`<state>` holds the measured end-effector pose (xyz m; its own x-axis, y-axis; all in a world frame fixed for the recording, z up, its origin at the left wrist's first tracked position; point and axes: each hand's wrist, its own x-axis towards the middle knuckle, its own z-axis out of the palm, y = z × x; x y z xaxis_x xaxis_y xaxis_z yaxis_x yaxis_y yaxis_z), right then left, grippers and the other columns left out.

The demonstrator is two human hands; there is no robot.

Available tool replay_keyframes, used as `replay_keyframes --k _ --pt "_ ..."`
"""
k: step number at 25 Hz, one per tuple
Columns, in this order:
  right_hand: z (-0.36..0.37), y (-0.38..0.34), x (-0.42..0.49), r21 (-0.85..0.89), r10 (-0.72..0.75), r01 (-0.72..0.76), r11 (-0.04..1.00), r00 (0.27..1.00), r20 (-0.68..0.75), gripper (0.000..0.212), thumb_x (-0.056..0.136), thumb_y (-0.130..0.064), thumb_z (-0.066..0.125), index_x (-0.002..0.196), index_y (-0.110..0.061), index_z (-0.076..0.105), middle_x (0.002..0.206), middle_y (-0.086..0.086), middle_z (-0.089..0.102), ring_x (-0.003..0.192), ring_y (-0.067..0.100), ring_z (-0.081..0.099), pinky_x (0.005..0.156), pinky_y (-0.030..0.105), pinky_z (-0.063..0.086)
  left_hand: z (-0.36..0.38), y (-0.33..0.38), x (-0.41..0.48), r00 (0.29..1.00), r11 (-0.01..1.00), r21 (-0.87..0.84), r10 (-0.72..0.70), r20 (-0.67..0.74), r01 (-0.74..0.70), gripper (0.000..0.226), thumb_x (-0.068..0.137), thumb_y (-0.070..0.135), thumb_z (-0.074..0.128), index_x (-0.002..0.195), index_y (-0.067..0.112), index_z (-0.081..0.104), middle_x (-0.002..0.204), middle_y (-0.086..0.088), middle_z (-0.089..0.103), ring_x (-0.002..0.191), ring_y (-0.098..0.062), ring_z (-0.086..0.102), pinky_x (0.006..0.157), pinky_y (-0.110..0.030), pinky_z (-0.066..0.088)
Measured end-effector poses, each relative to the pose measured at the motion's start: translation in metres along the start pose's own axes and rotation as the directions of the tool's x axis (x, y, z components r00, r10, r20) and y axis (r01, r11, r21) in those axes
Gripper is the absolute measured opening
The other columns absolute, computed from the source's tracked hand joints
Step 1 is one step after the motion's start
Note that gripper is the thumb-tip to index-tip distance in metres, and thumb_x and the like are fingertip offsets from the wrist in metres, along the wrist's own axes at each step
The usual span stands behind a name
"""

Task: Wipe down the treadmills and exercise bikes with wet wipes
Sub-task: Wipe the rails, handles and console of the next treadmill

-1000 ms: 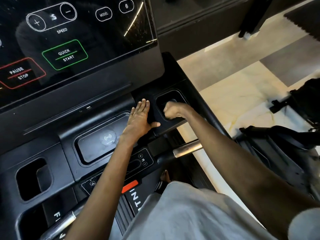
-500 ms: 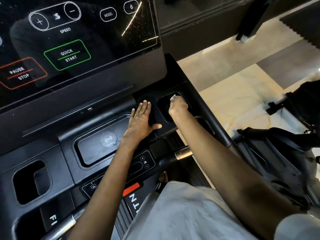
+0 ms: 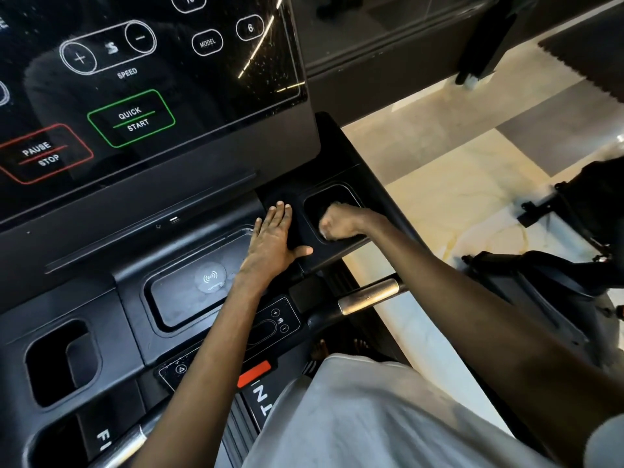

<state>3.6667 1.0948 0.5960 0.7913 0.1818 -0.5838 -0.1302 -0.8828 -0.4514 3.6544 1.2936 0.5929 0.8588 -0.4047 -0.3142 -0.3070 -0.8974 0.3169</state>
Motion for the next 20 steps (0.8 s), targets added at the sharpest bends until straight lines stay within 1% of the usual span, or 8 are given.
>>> replay_keyframes --k 3,7,10,12,14,16,18,20 --pt "-0.001 0.006 -0.019 -0.092 -0.061 0.062 0.994 0.998 0.008 0.021 0.097 -0.012 0.052 0.087 -0.010 0.071 0.083 -0.002 0.066 0.079 0.012 0.059 0.071 0.028 0.043 0.000 0.004 0.002 1.000 1.000 0.004 -0.014 -0.004 0.014 0.110 0.086 0.057 0.070 0.162 0.015 0.002 0.170 -0.003 -0.003 0.156 -0.018 -0.004 0.125 -0.039 -0.001" --pt "-0.018 0.017 -0.042 0.088 -0.110 0.125 0.988 0.981 -0.161 0.024 0.088 -0.005 0.054 0.096 -0.014 0.076 0.102 0.004 0.075 0.095 0.016 0.068 0.078 0.032 0.056 0.000 0.007 0.006 0.999 0.999 -0.027 0.030 0.015 -0.029 0.102 0.088 0.047 0.072 0.162 0.016 0.009 0.170 -0.004 0.000 0.156 -0.019 -0.002 0.126 -0.036 0.000" --pt "-0.023 0.058 -0.044 0.206 0.029 0.129 0.970 0.780 -0.625 0.034 0.085 0.000 0.050 0.101 -0.015 0.077 0.104 0.008 0.074 0.094 0.023 0.071 0.089 0.033 0.057 0.002 0.014 0.009 0.994 0.992 -0.059 0.110 0.006 -0.110 0.091 0.092 0.040 0.071 0.161 0.015 0.016 0.169 -0.004 0.004 0.156 -0.018 0.001 0.124 -0.033 -0.001" --pt "-0.012 0.082 -0.042 0.158 0.088 0.043 0.986 0.671 -0.736 0.037 0.087 0.000 0.051 0.111 -0.016 0.075 0.114 0.010 0.068 0.098 0.025 0.069 0.095 0.031 0.053 0.001 0.022 0.014 0.987 0.985 -0.063 0.162 0.023 -0.160 0.085 0.093 0.038 0.069 0.160 0.014 0.022 0.169 -0.005 0.007 0.156 -0.018 0.002 0.124 -0.033 -0.001" --pt "0.008 0.092 -0.041 0.135 0.088 0.006 0.991 0.731 -0.676 0.038 0.095 -0.008 0.052 0.130 -0.012 0.065 0.136 0.012 0.058 0.118 0.027 0.062 0.104 0.028 0.046 0.003 0.034 0.017 0.980 0.981 -0.046 0.190 0.058 -0.187 0.080 0.095 0.037 0.067 0.159 0.013 0.025 0.169 -0.006 0.010 0.156 -0.018 0.004 0.123 -0.032 -0.002" --pt "0.023 0.091 -0.038 0.091 0.044 0.011 0.996 0.816 -0.576 0.051 0.104 -0.022 0.045 0.153 -0.008 0.038 0.162 0.009 0.031 0.147 0.022 0.034 0.119 0.028 0.025 0.005 0.046 0.021 0.972 0.976 -0.026 0.216 0.087 -0.215 0.077 0.096 0.037 0.066 0.158 0.012 0.027 0.168 -0.008 0.014 0.156 -0.019 0.008 0.123 -0.031 0.000" --pt "0.026 0.084 -0.032 0.043 0.032 -0.012 0.999 0.870 -0.492 0.062 0.108 -0.036 0.030 0.161 -0.012 0.009 0.169 0.003 0.001 0.155 0.015 0.002 0.124 0.034 0.003 0.007 0.057 0.025 0.966 0.971 0.001 0.236 0.103 -0.237 0.076 0.097 0.037 0.065 0.158 0.012 0.028 0.166 -0.009 0.022 0.154 -0.021 0.016 0.124 -0.033 0.004" --pt "0.017 0.076 -0.022 0.041 0.055 -0.041 0.998 0.897 -0.438 0.065 0.108 -0.045 0.021 0.161 -0.016 -0.005 0.167 -0.001 -0.013 0.154 0.014 -0.011 0.125 0.041 -0.006 0.007 0.065 0.027 0.963 0.968 0.020 0.245 0.115 -0.249 0.073 0.097 0.038 0.063 0.157 0.010 0.031 0.163 -0.010 0.031 0.151 -0.023 0.025 0.124 -0.035 0.009"
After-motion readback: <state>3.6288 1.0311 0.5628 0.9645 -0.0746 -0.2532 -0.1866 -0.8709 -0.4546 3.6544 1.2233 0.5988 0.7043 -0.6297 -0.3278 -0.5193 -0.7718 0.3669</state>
